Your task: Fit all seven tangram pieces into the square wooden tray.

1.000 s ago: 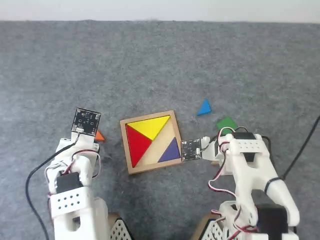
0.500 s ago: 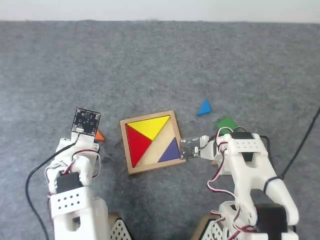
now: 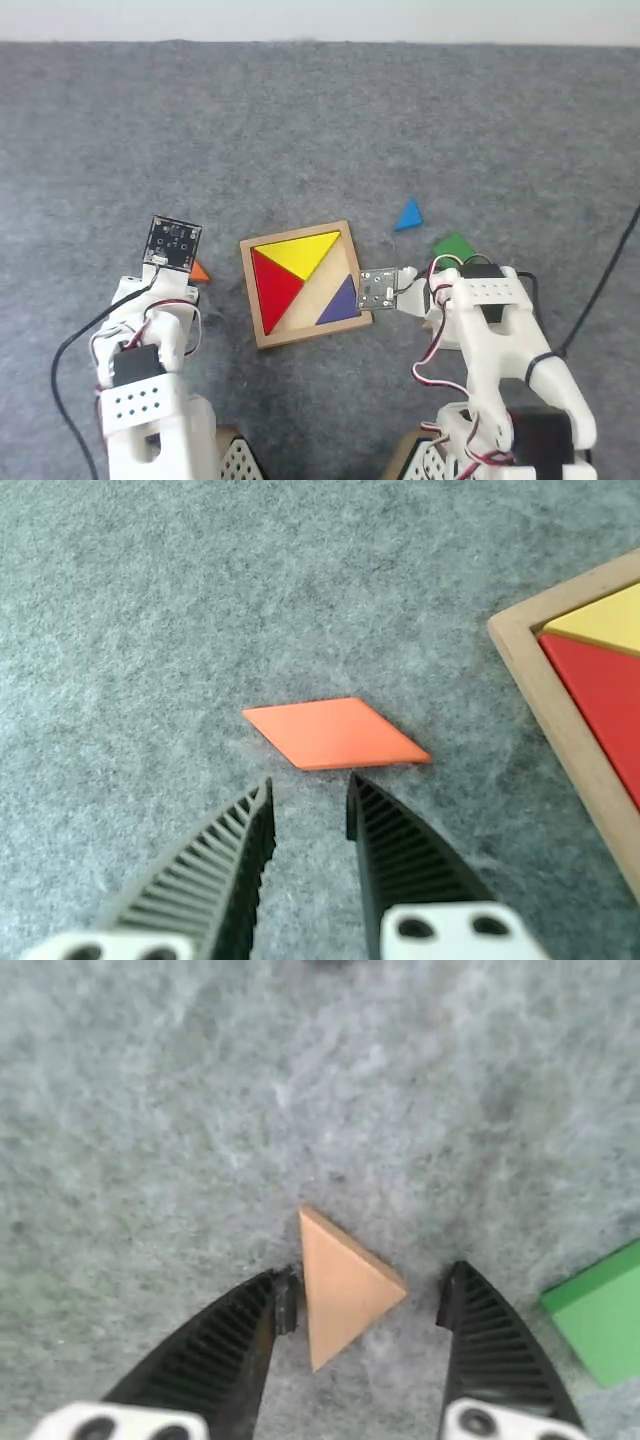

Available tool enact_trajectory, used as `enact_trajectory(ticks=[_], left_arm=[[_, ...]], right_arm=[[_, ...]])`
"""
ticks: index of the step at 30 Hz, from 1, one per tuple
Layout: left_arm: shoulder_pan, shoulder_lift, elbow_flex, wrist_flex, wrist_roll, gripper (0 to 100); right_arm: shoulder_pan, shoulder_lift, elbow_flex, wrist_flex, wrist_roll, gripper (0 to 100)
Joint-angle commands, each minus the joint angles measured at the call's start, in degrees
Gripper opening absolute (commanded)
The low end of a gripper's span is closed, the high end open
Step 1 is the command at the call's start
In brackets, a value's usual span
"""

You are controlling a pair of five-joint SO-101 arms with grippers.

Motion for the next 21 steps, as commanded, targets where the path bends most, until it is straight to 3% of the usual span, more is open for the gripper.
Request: enact_trajectory(ticks=[1,12,17,21], left_arm=[[0.18,-1.23,-0.66,0.62,0.18,12],[0.18,-1.23,-0.66,0.62,0.18,12],[0.26,-1.23,-0.66,1.23,0.09,12],[0.26,-1.23,-0.66,1.23,0.09,12]], right_arm=[[-2.51,0.75,-2.29,1.71,-1.05,23.1],[-2.77,1.01,-2.99,1.71,-3.78,22.6],[-2.68,1.01,-2.99,1.71,-3.87,13.3],[-2.68,1.01,-2.99,1.71,-4.04,13.1]])
